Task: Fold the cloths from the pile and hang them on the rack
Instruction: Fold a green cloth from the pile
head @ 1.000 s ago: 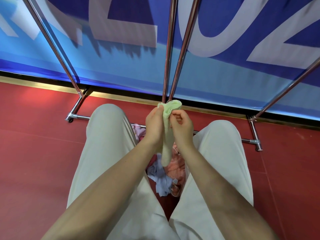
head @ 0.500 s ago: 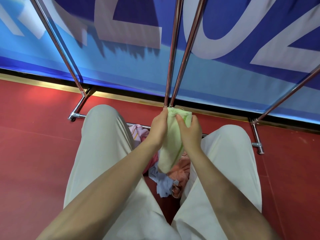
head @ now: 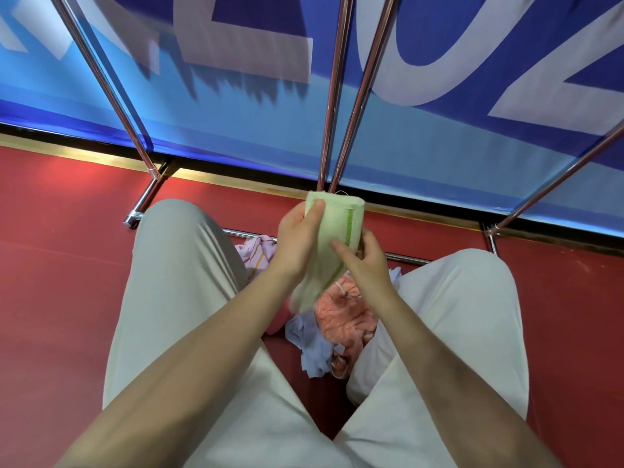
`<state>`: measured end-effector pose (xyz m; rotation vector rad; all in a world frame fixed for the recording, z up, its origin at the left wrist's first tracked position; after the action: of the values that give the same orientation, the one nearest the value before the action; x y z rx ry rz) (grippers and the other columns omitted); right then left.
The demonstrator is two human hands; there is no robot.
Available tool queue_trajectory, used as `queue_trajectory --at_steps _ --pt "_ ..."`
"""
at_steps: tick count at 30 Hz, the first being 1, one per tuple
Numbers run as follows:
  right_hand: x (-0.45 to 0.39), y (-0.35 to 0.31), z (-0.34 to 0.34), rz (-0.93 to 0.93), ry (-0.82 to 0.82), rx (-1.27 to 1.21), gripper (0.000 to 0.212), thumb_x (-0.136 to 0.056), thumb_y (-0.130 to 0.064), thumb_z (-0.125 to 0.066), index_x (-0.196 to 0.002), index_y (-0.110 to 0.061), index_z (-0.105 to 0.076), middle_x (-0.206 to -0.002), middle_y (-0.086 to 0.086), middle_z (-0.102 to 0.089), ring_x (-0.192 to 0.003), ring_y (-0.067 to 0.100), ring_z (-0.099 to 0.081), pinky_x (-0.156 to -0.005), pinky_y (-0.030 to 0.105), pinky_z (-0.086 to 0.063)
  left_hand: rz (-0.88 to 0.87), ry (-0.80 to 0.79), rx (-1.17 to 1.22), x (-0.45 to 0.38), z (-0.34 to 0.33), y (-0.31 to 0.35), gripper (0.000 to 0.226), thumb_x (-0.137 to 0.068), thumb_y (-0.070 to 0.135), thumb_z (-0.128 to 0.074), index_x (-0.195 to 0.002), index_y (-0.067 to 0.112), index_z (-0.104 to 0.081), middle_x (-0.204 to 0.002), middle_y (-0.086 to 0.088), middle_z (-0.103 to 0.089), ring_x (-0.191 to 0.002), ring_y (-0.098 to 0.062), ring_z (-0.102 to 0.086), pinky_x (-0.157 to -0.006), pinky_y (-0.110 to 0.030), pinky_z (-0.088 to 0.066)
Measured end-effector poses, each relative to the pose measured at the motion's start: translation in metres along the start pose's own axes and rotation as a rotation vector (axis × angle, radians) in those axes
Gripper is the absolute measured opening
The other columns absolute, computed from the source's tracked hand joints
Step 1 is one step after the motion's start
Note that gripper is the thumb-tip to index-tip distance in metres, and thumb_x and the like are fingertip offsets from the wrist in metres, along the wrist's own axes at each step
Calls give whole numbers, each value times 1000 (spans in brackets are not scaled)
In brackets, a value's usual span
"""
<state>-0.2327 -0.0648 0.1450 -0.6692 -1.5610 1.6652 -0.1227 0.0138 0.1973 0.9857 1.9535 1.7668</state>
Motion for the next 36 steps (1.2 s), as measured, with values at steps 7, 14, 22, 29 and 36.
queue_trajectory --at_steps 7,14,22,29,36 --pt "-8 40 -15 -101 -78 241 31 -76 -25 -80 -97 -12 -62 -88 0 -69 -85 17 -66 -81 40 -56 -13 -37 28 2 2 2 24 -100 11 -49 -112 -3 -63 -86 -1 -65 -66 5 -62 -60 -13 -48" --pt "-12 60 -34 -198 -243 271 27 -88 -20 -68 -110 -5 -65 -101 6 -70 -84 8 -64 -75 22 -50 -23 89 144 -17 35 17 18 -94 27 -57 -88 19 -71 -91 -3 -74 -87 -18 -67 -81 -38 -52" --pt "-18 34 -43 -161 -137 229 7 -96 -14 -49 -99 -18 -54 -84 -9 -55 -77 6 -52 -62 17 -41 -9 343 440 -44 94 30 19 -99 26 -50 -95 14 -64 -91 -5 -67 -75 -14 -65 -62 -25 -53" --pt "-6 9 -29 -19 -89 153 11 -91 -25 -50 -81 -25 -52 -74 -7 -51 -64 3 -45 -59 21 -35 57 426 489 -51 110 10 18 -101 26 -48 -98 15 -61 -97 -6 -66 -83 -17 -65 -77 -34 -53" --pt "-24 -28 -7 35 -98 231 8 -92 -19 -62 -87 -13 -64 -73 -8 -59 -59 -6 -53 -55 9 -39 46 384 312 -64 111 19 10 -97 14 -49 -97 13 -58 -80 -2 -54 -67 -13 -51 -58 -23 -44"
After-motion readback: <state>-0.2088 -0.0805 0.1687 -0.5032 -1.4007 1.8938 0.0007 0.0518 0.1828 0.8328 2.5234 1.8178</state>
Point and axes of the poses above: each hand's wrist, its own x-axis away from the middle knuckle, its own z-axis out of the back of the hand, y = z × x, the point moved 5 cm from there along -x, towards the middle knuckle
